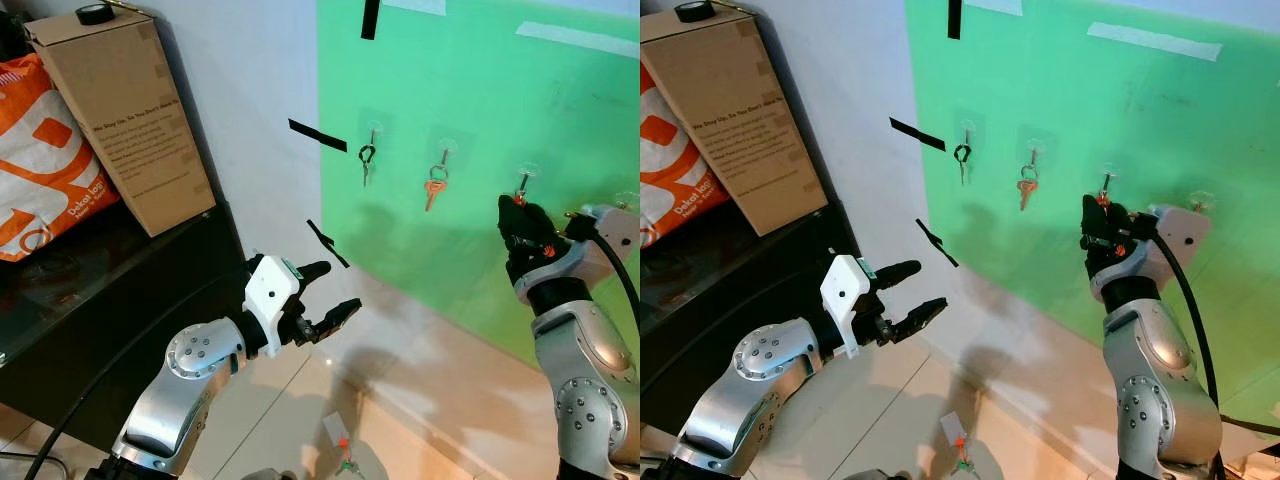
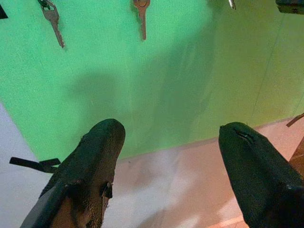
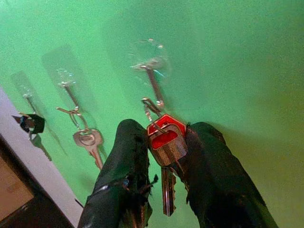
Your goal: Hang keys on a hook
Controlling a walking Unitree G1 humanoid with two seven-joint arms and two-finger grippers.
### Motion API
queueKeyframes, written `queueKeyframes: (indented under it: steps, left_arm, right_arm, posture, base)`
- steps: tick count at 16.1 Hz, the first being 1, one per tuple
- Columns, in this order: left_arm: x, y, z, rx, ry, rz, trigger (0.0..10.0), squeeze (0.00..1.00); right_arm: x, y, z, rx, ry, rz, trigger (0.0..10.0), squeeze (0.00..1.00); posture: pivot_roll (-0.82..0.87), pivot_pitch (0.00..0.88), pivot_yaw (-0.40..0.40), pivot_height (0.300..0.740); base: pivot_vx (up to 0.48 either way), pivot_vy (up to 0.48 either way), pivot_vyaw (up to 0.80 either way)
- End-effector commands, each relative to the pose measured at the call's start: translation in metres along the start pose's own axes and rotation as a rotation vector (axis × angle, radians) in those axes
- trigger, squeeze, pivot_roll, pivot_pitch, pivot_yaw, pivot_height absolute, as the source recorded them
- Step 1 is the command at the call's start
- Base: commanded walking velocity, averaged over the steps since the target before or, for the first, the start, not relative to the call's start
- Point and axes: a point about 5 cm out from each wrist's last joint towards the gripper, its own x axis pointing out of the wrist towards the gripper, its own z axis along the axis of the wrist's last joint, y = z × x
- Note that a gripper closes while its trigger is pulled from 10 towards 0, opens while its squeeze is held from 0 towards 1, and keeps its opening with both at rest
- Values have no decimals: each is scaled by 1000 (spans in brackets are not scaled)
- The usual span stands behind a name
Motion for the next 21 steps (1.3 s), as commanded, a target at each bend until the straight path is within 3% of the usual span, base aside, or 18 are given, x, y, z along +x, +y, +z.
queueKeyframes:
  steps: [1, 4, 8, 21]
  left_arm:
    - [-2, -1, 3, 14, 1, -8, 10000, 0]
    - [-2, 0, 3, 15, 2, -11, 10000, 0]
    - [-2, 0, 4, 18, 4, -15, 10000, 0]
    - [-2, -2, 3, 21, 7, -32, 10000, 0]
  right_arm:
    - [0, -4, 0, 37, 5, -24, 10000, 0]
    - [-1, -7, -1, 78, 6, -33, 10000, 0]
    - [-6, 6, -6, 71, 40, 72, 10000, 0]
    - [-6, 11, 11, 126, -46, 114, 10000, 0]
  posture:
    - [-90, 0, 65, 740]
    - [-91, 0, 67, 740]
    - [-91, 0, 69, 740]
    - [-93, 0, 70, 740]
  base:
    - [0, 0, 0]
    - [0, 0, 0]
    - [0, 0, 0]
    - [0, 0, 0]
